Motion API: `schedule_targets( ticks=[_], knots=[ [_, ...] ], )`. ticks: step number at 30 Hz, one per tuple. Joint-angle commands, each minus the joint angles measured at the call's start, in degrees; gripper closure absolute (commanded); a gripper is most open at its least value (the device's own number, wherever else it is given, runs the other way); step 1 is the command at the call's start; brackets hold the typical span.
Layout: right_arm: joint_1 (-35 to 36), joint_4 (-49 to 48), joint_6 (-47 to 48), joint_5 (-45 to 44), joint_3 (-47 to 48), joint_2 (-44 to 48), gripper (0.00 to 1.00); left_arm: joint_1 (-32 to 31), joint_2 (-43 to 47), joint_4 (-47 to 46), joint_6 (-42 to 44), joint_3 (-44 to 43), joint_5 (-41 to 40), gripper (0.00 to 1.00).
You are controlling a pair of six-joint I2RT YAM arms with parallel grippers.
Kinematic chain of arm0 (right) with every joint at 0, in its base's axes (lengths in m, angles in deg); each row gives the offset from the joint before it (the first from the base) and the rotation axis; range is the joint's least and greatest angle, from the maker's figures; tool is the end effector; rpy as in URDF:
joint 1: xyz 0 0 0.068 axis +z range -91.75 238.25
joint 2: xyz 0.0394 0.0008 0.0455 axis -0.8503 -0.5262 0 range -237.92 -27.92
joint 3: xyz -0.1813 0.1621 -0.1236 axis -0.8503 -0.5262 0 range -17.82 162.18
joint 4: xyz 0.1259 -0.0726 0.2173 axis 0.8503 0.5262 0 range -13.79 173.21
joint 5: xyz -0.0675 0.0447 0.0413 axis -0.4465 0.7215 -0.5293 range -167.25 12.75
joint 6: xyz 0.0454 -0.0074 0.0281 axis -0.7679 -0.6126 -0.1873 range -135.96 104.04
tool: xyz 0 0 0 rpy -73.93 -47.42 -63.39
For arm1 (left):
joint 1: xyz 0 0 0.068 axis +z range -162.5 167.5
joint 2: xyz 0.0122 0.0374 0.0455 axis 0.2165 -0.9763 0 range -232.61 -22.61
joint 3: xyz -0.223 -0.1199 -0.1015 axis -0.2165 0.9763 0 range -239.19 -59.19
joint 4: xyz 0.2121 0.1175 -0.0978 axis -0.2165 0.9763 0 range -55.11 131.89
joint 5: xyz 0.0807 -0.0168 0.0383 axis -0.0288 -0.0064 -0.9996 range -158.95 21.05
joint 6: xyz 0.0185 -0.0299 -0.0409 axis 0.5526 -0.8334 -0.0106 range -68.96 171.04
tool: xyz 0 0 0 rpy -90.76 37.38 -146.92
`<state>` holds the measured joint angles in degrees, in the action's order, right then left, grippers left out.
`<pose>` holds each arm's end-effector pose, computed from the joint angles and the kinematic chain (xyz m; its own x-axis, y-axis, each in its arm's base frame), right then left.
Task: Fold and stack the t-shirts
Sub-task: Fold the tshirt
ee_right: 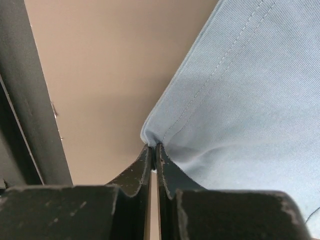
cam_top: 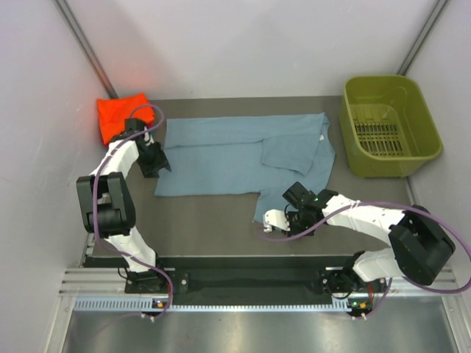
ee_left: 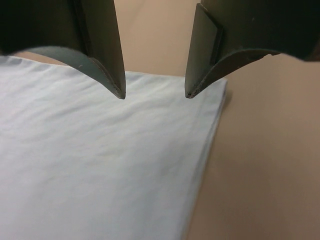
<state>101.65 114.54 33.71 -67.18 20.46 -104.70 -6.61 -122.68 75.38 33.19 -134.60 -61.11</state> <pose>0.1509 0.1513 0.1588 0.0798 -0.9575 -0.2773 -0.9959 -0.0646 -0.0636 0.3583 0.0321 0.2266 -0.8455 -0.3925 -0.3620 -0.3192 0.9150 -0.2467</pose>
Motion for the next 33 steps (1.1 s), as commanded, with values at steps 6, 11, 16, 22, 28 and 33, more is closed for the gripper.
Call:
schedule_targets(
  ticks=[6,11,16,22,28,33],
  knots=[
    [-0.3,-2.9,0.4,-7.1,4.2,-2.6,1.00,6.8,2.8,2.0,-9.1,8.2,8.4,0.43],
    [-0.8,-2.9,0.3,-7.1,5.0,-3.4,1.00,7.9,2.0,1.5,-9.4,8.9,8.8,0.43],
    [-0.9,-3.1,0.3,-6.7,5.1,-3.6,1.00,10.1,2.1,2.6,-9.1,9.5,7.5,0.44],
    [-0.9,-3.2,0.0,-6.6,5.2,-3.6,1.00,13.4,1.0,2.6,-9.0,10.0,5.9,0.46],
    [-1.0,-3.3,0.0,-6.6,5.0,-3.6,1.00,13.7,-2.7,0.7,-9.0,10.2,6.2,0.48],
    [-1.6,-3.3,0.1,-7.1,5.1,-3.7,1.00,13.7,-5.3,0.2,-8.8,9.5,6.7,0.50]
  ],
)
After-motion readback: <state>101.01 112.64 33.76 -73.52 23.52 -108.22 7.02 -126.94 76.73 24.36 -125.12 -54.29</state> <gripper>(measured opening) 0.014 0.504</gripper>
